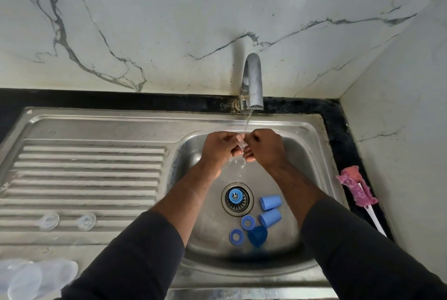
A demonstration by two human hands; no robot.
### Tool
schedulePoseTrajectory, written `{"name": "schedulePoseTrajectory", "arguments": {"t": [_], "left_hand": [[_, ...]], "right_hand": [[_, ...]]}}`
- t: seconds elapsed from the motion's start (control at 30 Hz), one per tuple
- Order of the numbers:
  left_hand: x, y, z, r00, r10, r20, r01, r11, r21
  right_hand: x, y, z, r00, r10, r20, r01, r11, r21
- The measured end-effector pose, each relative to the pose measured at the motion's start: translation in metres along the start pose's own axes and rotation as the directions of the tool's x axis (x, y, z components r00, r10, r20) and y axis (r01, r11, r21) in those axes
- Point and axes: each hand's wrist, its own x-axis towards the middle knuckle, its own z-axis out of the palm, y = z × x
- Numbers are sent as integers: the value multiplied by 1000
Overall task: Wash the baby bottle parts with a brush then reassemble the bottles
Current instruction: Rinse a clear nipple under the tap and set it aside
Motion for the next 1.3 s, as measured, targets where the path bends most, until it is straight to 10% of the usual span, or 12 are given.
{"name": "schedulePoseTrajectory", "arguments": {"t": [0.77,1.07,1.3], "left_hand": [[-2,-7,2,969,-248,-17,228,915,-332],[-4,-3,6,995,-98,13,97,948,-302],[-12,2,13,992,-88,85,97,989,-115]], "right_hand": [[-14,-20,-2,996,-80,-39,72,981,-179],[-15,-19,-2,996,34,78,-57,948,314],[-20,-12,-13,990,-86,-111,63,978,-199]]}}
